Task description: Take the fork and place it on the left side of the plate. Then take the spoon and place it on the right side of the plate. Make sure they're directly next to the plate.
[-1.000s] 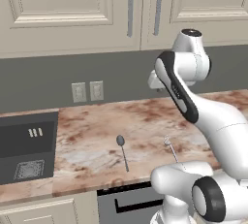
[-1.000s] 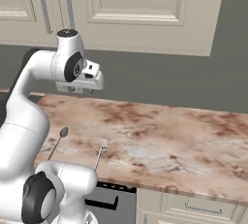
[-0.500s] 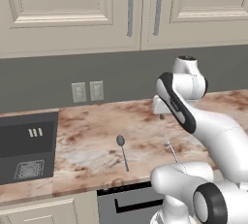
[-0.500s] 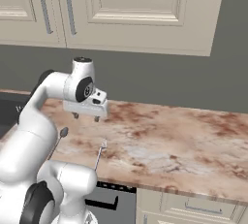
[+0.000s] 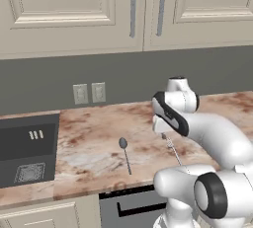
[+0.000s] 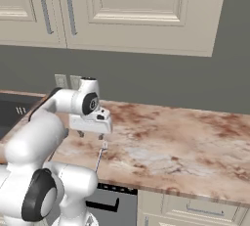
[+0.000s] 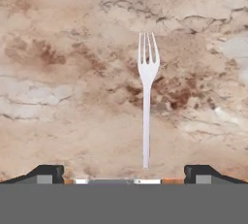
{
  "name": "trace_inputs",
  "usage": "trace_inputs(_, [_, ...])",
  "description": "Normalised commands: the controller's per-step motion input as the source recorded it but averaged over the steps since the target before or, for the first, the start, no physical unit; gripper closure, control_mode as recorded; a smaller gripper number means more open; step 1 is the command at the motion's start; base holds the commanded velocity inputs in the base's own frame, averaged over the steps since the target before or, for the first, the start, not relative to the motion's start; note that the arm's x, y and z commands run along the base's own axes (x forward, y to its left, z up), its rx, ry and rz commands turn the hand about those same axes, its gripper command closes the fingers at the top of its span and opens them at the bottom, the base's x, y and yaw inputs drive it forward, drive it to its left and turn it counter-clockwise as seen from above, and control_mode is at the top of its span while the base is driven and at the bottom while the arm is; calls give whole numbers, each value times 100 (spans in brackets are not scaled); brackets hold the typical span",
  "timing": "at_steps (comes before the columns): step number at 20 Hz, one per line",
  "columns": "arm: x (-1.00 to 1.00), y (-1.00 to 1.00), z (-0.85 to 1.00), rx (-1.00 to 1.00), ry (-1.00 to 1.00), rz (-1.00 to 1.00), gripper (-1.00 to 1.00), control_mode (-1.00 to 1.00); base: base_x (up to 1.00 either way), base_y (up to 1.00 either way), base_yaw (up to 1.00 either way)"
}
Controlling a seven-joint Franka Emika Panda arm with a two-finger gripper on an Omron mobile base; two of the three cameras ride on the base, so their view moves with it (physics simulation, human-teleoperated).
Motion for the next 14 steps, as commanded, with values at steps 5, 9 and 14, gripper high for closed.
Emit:
trace_inputs(5, [-15,-29,-45,1,-1,0,-100,-100,0,0,0])
trace_inputs(9, [-4,-26,-32,4,-1,0,-100,-100,0,0,0])
trace_inputs(14, [2,-6,-20,2,0,0,-100,-100,0,0,0])
